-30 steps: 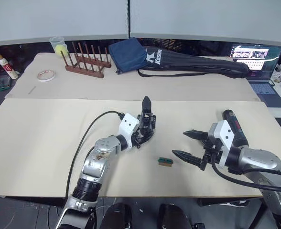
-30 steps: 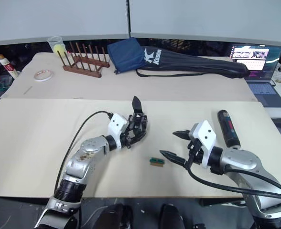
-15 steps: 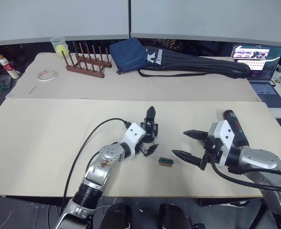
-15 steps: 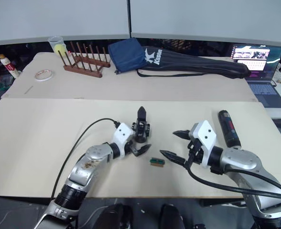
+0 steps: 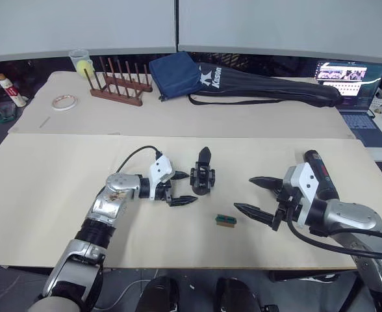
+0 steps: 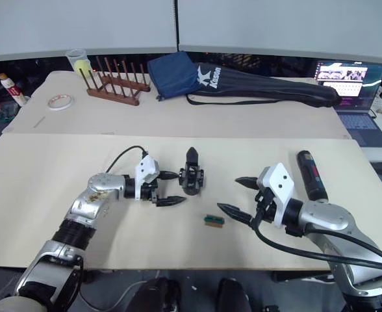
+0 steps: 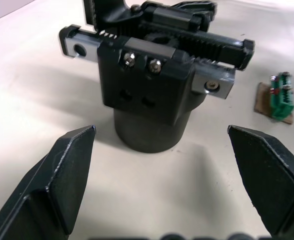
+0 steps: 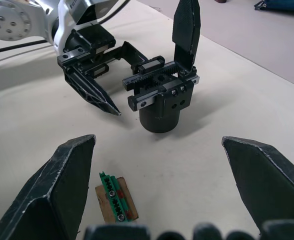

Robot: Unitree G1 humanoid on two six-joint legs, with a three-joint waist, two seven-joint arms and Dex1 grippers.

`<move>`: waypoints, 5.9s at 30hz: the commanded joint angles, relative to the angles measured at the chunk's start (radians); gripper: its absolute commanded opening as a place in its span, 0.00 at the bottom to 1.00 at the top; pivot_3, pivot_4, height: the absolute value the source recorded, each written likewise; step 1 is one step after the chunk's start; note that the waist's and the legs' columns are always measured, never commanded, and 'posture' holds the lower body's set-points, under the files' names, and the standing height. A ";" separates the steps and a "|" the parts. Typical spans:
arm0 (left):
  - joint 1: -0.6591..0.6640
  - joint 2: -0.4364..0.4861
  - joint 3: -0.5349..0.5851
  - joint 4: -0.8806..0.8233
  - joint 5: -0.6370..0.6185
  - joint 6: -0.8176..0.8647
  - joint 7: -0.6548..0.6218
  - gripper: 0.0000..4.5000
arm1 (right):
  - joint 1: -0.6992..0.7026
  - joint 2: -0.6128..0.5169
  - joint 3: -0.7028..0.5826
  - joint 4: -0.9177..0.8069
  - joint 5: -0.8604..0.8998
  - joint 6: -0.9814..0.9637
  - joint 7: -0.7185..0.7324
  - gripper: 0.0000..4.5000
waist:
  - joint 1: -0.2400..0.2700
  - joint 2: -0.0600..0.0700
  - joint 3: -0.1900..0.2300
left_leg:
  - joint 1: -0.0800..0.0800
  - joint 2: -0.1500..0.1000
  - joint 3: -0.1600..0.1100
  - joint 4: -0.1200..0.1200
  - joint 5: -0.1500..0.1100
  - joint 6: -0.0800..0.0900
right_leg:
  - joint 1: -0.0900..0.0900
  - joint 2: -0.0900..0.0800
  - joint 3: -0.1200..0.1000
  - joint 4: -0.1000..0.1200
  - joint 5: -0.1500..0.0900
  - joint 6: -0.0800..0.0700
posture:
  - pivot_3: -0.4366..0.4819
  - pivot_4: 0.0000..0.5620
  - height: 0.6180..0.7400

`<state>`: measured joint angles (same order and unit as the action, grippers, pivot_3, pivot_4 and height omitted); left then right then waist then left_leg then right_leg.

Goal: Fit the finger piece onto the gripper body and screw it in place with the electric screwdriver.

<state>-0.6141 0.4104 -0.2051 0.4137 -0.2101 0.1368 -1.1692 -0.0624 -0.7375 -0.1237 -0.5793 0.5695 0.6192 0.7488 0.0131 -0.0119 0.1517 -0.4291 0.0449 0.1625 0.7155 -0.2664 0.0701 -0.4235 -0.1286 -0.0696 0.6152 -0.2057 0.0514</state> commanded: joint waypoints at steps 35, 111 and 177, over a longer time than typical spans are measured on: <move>0.028 -0.124 0.004 0.027 0.089 -0.122 0.114 0.88 | -0.003 -0.009 -0.026 -0.044 0.007 -0.018 -0.010 1.00 | -0.002 0.000 0.000 | 0.000 0.000 -0.001 0.001 -0.001 0.002 | 0.000 0.000 0.000 0.000 0.000 0.000 | 0.48 0.27 1.00; -0.222 -0.277 0.443 -0.616 -0.808 0.825 1.020 1.00 | -0.686 0.179 0.144 0.178 -0.286 0.080 0.010 0.25 | -0.013 0.002 0.003 | 0.005 0.000 0.001 -0.003 0.006 -0.010 | 0.000 0.003 0.001 0.011 -0.005 -0.005 | 0.48 0.27 1.00; -0.405 0.213 0.222 -0.389 -0.699 0.901 0.020 0.00 | -0.895 0.159 0.194 0.408 0.211 0.385 0.360 0.07 | -0.025 0.002 0.003 | 0.004 0.002 0.001 -0.005 0.006 -0.010 | -0.003 0.005 0.001 0.012 -0.006 -0.007 | 0.48 0.27 1.00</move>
<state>-0.9836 0.6236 -0.0174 0.0180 -0.9033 1.0345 -1.1567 -0.9588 -0.5642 0.0536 -0.1210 0.7903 1.0385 1.0852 -0.0121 -0.0096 0.1545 -0.4255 0.0467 0.1638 0.7107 -0.2604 0.0601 -0.4268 -0.1239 -0.0687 0.6277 -0.2116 0.0448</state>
